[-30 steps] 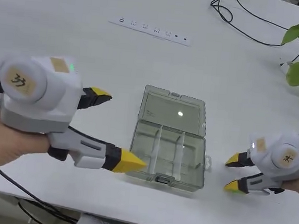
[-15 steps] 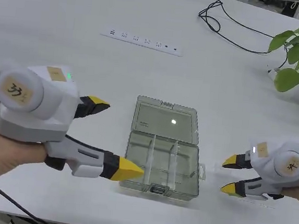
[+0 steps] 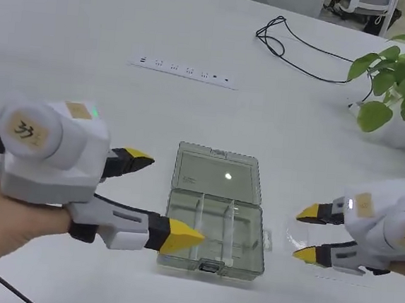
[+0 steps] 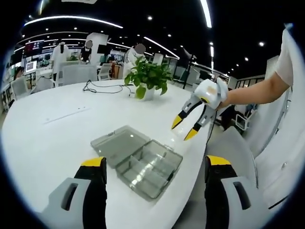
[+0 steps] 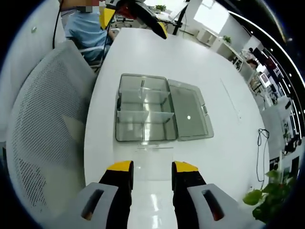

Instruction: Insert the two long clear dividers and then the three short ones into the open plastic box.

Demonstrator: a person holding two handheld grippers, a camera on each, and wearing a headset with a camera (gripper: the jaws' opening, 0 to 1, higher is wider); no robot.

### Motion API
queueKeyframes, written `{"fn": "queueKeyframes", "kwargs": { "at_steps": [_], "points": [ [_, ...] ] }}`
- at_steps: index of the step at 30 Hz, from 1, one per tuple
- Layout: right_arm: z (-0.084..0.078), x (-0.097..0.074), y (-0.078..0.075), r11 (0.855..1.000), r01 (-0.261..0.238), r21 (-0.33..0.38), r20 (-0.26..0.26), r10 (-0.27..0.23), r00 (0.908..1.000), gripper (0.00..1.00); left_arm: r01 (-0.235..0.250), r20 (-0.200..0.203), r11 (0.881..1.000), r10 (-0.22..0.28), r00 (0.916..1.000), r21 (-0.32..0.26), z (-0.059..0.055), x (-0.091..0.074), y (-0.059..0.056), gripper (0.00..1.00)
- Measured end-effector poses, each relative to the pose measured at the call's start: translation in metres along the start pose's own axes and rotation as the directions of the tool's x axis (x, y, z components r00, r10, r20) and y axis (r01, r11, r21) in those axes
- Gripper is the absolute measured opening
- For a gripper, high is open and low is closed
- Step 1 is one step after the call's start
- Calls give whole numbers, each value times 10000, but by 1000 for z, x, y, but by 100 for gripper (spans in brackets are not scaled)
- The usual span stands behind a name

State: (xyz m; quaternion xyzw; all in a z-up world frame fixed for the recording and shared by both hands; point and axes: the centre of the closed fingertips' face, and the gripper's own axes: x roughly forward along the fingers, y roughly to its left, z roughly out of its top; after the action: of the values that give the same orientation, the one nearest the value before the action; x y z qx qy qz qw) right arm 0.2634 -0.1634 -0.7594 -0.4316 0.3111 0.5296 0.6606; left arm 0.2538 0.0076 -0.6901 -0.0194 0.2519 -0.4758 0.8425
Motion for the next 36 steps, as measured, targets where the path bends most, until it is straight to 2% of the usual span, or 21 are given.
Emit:
{"fn": "queueKeyframes", "kwargs": {
  "at_steps": [5, 7, 10, 15, 20, 24, 28, 36],
  "points": [
    [18, -13, 2, 9995, 285, -111, 225, -282, 9993, 32, 222, 189, 9975, -209, 9996, -672, 7, 5, -5, 79],
    [26, -19, 4, 9991, 392, -133, 307, -388, 9988, 32, 377, 65, 9914, -372, 9993, -1252, 8, 8, -10, 74],
    [37, -25, 5, 9984, 545, -156, 446, -537, 9976, 32, 602, 258, 9876, -570, 9980, -1450, 13, 14, -14, 69],
    [55, -33, 10, 9967, 743, -314, 593, -723, 9956, 32, 1151, 258, 9728, -1122, 9934, -2009, 18, 24, -29, 62],
    [73, -41, 15, 9950, 903, -421, 779, -869, 9932, 32, 1493, 237, 9574, -1481, 9887, -2470, 20, 31, -41, 52],
    [85, -46, 18, 9943, 974, -441, 957, -929, 9911, 32, 1878, 390, 9339, -1848, 9820, -3043, 22, 37, -53, 44],
    [95, -48, 22, 9926, 1062, -584, 1009, -1000, 9899, 32, 2089, 433, 9167, -2066, 9775, -3406, 21, 42, -61, 37],
    [104, -50, 25, 9911, 1111, -733, 1110, -1026, 9885, 32, 2341, 530, 9035, -2307, 9716, -3589, 21, 44, -68, 32]
  ]
}}
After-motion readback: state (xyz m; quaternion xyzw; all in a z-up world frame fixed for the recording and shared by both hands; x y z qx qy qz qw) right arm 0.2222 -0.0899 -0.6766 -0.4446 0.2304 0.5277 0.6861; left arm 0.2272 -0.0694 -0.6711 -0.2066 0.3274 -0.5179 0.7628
